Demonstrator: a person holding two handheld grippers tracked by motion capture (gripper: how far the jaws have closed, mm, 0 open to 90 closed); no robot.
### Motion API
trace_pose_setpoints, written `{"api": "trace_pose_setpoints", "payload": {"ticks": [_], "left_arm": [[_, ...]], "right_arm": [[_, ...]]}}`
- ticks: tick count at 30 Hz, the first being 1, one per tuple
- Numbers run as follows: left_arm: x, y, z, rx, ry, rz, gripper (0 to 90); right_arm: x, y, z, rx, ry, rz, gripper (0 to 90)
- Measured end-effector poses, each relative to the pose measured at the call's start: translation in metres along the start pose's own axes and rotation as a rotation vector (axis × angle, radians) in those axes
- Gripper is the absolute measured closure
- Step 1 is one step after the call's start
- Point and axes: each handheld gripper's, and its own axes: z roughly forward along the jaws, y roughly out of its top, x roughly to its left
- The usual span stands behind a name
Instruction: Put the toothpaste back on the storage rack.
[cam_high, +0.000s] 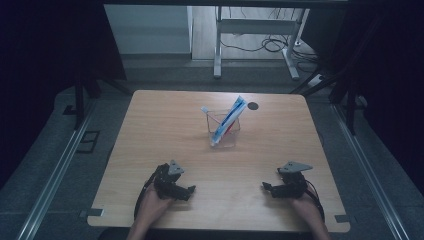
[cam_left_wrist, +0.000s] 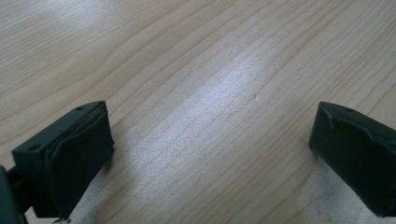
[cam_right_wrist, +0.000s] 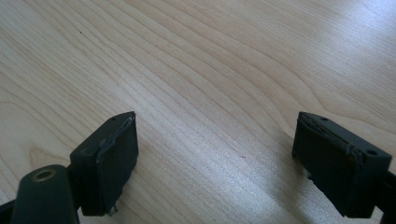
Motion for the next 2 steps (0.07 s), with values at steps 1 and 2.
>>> {"api": "trace_pose_setpoints", "payload": {"ticks": [1,2], "left_arm": [[-0.0001,0.0,0.0,0.0,0.0,-0.001,0.0],[-0.0001,0.0,0.0,0.0,0.0,-0.001,0.0]], "right_arm": [[0.0,0.0,0.0,0.0,0.0,0.0,14.3],[0.0,0.0,0.0,0.0,0.0,0.0,14.3]]}}
